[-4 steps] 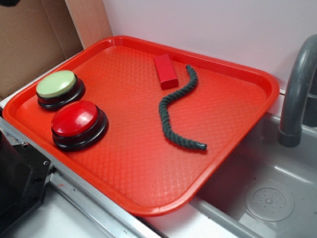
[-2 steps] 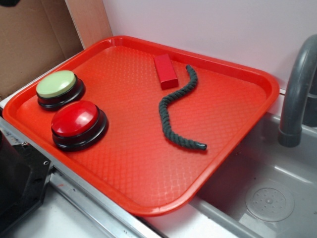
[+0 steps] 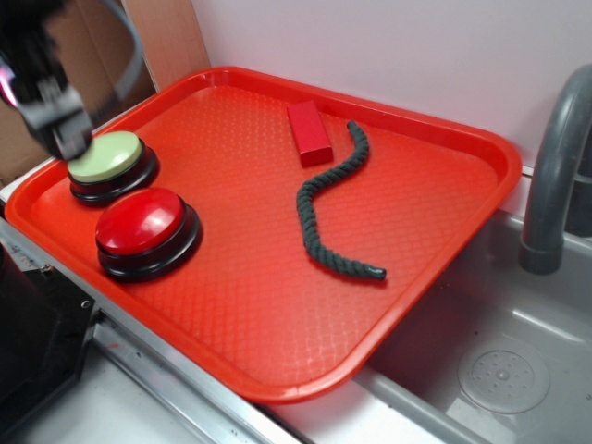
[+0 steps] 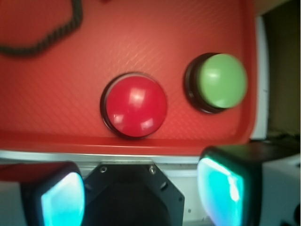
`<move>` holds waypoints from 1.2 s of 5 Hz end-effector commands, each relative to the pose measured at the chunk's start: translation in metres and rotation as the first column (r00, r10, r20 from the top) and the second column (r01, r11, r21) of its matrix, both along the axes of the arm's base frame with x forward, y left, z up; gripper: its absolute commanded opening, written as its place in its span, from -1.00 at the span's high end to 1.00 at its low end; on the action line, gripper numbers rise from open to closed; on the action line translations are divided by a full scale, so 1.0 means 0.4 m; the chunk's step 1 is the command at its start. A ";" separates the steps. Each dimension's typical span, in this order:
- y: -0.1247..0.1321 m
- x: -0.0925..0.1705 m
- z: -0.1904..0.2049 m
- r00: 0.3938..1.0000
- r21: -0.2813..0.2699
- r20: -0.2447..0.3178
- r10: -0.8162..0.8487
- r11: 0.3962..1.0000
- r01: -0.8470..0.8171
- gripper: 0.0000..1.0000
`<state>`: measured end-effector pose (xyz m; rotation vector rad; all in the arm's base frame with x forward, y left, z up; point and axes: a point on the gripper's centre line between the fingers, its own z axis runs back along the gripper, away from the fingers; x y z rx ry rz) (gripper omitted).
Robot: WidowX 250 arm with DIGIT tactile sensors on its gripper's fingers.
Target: Push the red button.
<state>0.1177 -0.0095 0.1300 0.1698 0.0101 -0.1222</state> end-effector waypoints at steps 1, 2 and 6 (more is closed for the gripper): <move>0.035 0.089 -0.167 0.988 -0.033 0.034 -0.152 0.988 0.153 -1.00; 0.064 0.145 -0.233 0.986 -0.081 0.028 -0.162 0.983 0.163 -1.00; 0.032 0.095 -0.034 0.992 -0.096 0.046 -0.120 0.988 0.124 -1.00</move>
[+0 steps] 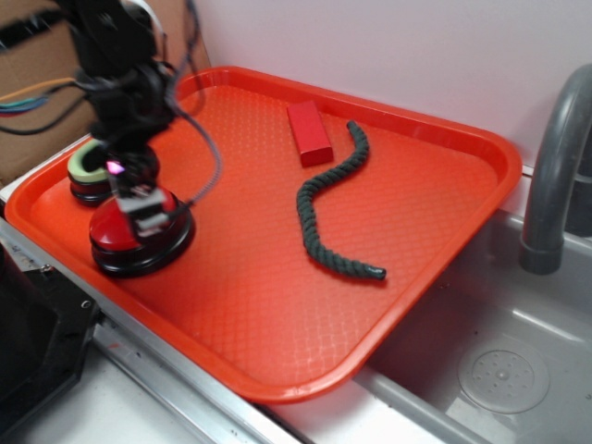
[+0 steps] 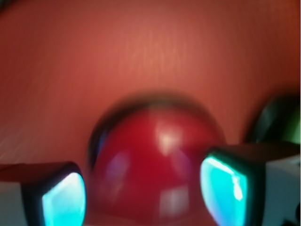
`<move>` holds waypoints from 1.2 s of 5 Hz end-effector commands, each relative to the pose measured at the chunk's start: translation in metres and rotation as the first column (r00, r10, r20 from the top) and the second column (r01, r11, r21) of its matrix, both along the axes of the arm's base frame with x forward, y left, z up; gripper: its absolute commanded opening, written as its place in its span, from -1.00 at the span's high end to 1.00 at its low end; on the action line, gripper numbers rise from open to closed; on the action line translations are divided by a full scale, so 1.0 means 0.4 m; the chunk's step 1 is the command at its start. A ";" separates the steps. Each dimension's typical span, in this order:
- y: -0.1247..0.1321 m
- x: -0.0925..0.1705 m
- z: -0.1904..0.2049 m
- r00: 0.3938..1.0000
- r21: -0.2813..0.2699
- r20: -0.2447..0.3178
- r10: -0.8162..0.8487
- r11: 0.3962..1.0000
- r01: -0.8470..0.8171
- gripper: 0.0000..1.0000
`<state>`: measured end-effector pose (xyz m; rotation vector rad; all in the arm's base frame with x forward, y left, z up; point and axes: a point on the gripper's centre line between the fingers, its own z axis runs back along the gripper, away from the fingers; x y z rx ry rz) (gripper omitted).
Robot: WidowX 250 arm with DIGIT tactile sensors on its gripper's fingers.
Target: Push the red button.
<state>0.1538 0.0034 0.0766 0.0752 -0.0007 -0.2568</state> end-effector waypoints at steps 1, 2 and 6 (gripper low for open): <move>0.010 -0.002 0.111 0.999 -0.019 0.017 0.048 0.999 -0.047 -1.00; 0.020 0.005 0.124 0.998 -0.020 -0.002 0.068 0.997 -0.068 -1.00; 0.037 0.002 0.201 0.994 -0.039 -0.002 0.105 0.994 -0.105 -1.00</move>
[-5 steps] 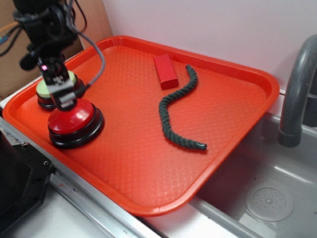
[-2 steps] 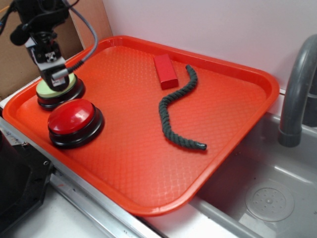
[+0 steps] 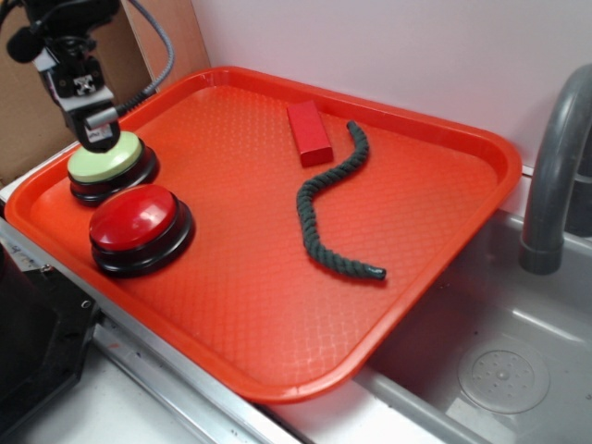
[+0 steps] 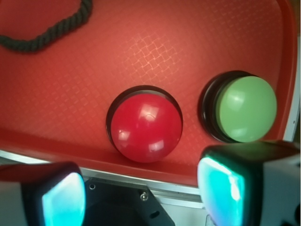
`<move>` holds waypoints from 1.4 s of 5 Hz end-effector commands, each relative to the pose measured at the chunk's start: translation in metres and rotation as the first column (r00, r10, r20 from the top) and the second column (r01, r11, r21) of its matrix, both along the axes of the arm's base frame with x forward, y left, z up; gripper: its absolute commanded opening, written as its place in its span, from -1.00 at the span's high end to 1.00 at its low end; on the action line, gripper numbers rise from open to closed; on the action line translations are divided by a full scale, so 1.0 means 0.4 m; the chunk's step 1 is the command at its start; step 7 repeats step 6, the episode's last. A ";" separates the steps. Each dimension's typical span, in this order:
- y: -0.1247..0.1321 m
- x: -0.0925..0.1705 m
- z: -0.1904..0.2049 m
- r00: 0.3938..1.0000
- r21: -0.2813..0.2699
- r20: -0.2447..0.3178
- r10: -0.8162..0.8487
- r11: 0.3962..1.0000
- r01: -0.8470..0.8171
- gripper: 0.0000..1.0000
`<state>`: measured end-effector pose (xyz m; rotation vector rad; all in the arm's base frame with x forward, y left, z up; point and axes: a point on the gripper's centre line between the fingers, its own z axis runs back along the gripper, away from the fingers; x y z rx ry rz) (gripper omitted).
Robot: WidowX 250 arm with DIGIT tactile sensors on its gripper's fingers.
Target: Push the red button.
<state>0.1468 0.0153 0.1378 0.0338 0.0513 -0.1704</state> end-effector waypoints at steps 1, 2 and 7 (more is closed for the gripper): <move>0.010 0.027 0.061 0.998 -0.011 0.061 0.036 0.999 -0.035 -1.00; 0.009 0.026 0.077 0.996 -0.017 0.070 0.056 0.998 -0.055 -1.00; 0.017 0.035 0.108 0.993 -0.054 0.081 0.083 0.995 -0.079 -1.00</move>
